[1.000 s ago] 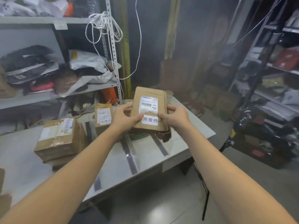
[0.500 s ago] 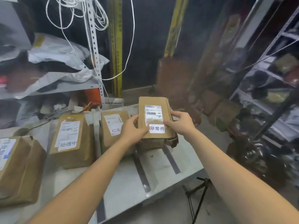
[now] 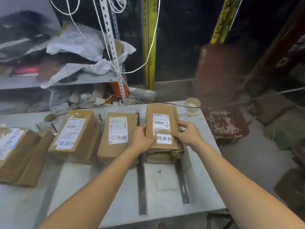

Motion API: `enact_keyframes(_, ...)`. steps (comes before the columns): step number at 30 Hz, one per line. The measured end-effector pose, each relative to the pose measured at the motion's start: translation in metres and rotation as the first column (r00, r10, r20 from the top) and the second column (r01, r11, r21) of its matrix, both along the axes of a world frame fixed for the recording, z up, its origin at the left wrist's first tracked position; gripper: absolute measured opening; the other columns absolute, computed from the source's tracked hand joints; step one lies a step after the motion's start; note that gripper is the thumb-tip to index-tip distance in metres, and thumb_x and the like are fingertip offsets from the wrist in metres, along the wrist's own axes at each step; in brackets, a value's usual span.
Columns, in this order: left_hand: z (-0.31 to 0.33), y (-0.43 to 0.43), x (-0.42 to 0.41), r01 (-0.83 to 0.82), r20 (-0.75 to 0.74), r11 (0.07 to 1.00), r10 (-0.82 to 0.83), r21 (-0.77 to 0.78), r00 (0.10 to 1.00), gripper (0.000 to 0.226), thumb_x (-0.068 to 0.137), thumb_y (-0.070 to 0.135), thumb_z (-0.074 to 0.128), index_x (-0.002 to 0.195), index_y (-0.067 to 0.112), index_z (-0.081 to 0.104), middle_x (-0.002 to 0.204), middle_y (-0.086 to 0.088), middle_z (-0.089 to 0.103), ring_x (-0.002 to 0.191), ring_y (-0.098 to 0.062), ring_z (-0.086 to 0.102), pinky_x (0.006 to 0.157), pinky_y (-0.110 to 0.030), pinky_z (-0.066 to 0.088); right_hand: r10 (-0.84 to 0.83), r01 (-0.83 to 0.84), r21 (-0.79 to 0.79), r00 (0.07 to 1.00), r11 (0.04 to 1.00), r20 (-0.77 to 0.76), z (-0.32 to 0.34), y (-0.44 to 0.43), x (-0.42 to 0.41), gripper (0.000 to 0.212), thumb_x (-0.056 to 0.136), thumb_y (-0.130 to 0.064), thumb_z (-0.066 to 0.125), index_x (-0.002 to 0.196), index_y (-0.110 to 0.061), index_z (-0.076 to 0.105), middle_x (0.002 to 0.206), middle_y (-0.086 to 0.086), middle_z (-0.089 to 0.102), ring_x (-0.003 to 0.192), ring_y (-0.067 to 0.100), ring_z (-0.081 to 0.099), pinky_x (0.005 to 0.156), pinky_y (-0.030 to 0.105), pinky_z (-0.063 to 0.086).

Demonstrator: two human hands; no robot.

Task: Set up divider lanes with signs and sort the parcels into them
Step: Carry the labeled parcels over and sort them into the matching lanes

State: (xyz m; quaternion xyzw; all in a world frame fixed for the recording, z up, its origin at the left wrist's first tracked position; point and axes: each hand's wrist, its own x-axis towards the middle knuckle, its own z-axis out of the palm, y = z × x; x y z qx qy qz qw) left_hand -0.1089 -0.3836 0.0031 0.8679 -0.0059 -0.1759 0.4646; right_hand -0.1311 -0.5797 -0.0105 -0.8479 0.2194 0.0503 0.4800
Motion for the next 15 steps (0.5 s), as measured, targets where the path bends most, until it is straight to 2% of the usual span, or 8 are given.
enact_keyframes(2,-0.004,-0.009,0.003,-0.006,-0.020,0.998,0.007,0.057,1.000,0.043,0.082,0.022,0.077,0.122,0.019,0.061,0.103,0.011,0.064,0.098,-0.012,0.062,0.082,-0.025,0.049,0.038,-0.039,-0.024,0.999,0.999,-0.032,0.001,-0.004,0.005,0.054,0.076,-0.027,0.081,0.127,-0.019,0.067,0.122,-0.005,0.069,0.111,0.017,0.064,0.097,0.039,0.053)
enact_keyframes(4,-0.008,-0.013,0.005,-0.016,-0.039,0.993,0.020,0.115,0.999,0.039,0.081,0.023,0.077,0.117,0.021,0.064,0.097,0.013,0.064,0.096,-0.013,0.064,0.081,-0.027,0.051,0.076,-0.079,-0.051,0.995,0.996,-0.061,-0.002,-0.007,0.009,0.052,0.076,-0.030,0.080,0.125,-0.020,0.067,0.120,-0.004,0.070,0.111,0.018,0.064,0.095,0.037,0.054)
enact_keyframes(7,-0.015,-0.016,0.007,-0.020,-0.069,0.982,0.033,0.187,0.997,0.043,0.074,0.025,0.079,0.114,0.021,0.064,0.101,0.011,0.070,0.095,-0.015,0.067,0.086,-0.036,0.056,0.132,-0.141,-0.084,0.986,0.986,-0.096,-0.007,-0.011,0.012,0.049,0.078,-0.034,0.080,0.122,-0.019,0.068,0.114,-0.002,0.071,0.106,0.019,0.064,0.088,0.032,0.053)
enact_keyframes(10,-0.026,-0.016,0.010,0.007,-0.067,0.967,0.010,0.255,0.998,0.050,0.064,0.036,0.074,0.111,0.023,0.065,0.101,0.005,0.072,0.093,-0.019,0.068,0.084,-0.041,0.057,0.152,-0.164,-0.120,0.983,0.979,-0.100,-0.011,-0.012,0.010,0.048,0.079,-0.036,0.079,0.122,-0.018,0.067,0.113,0.000,0.071,0.106,0.022,0.063,0.086,0.033,0.053)
enact_keyframes(13,-0.023,-0.019,0.007,0.036,-0.048,0.949,-0.023,0.313,0.999,0.041,0.073,0.033,0.075,0.111,0.023,0.065,0.100,0.005,0.072,0.093,-0.020,0.067,0.083,-0.038,0.056,0.163,-0.181,-0.164,0.980,0.970,-0.116,-0.013,-0.014,0.010,0.042,0.080,-0.036,0.076,0.119,-0.020,0.068,0.111,-0.001,0.071,0.106,0.023,0.063,0.081,0.032,0.052)
enact_keyframes(15,-0.014,-0.021,0.005,0.042,-0.018,0.955,-0.039,0.293,0.999,0.042,0.075,0.030,0.075,0.115,0.022,0.064,0.104,0.005,0.071,0.097,-0.019,0.067,0.084,-0.038,0.056,0.174,-0.197,-0.196,0.977,0.961,-0.126,-0.011,-0.013,0.012,0.036,0.080,-0.037,0.074,0.112,-0.022,0.069,0.105,-0.002,0.072,0.100,0.023,0.065,0.076,0.032,0.053)
